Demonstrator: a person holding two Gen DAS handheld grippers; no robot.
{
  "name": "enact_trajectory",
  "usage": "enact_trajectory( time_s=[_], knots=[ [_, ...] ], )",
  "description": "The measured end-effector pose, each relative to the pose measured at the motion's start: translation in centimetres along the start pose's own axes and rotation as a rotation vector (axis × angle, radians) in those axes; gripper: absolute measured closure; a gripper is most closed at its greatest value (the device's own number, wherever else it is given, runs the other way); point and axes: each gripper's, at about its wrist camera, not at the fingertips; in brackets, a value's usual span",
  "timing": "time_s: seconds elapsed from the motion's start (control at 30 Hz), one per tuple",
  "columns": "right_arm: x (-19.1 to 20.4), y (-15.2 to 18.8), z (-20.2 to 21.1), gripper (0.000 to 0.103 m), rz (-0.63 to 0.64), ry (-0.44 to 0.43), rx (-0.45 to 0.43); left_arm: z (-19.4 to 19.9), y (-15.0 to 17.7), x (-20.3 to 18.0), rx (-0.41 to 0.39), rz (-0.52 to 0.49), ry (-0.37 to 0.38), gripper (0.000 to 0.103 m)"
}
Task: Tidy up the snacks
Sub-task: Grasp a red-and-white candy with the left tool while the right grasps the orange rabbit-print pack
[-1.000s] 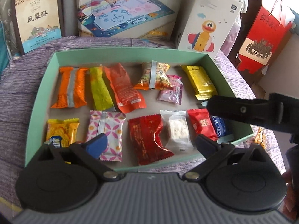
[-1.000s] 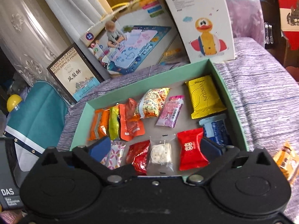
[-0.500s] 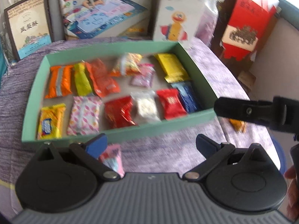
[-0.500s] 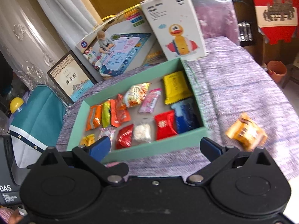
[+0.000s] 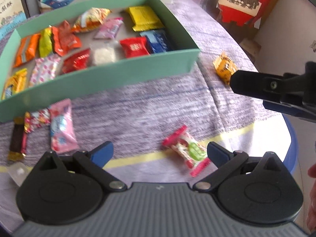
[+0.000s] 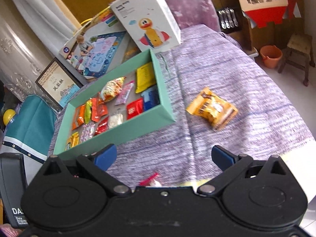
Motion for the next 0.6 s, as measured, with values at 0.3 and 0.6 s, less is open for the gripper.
enact_trajectory(
  time_s=[0.3, 0.6],
  knots=[
    [-2.9, 1.1, 0.9, 0.000, -0.028, 0.007, -0.004, -1.3, 0.8, -2.5, 0.027, 0.007, 0.003, 0.022],
    [-4.1, 1.8, 0.1, 0.000, -0.036, 0.036, -0.011, -1.9, 1.5, -3.6, 0.005, -0.048, 0.032, 0.074]
  ],
)
Point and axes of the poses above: each gripper's, at about its wrist camera, not at the fingertips, and z roughly against the way its jaws point, x to its left, y to its underside, and after that the axes turned 11 degrees about -x, right-handed
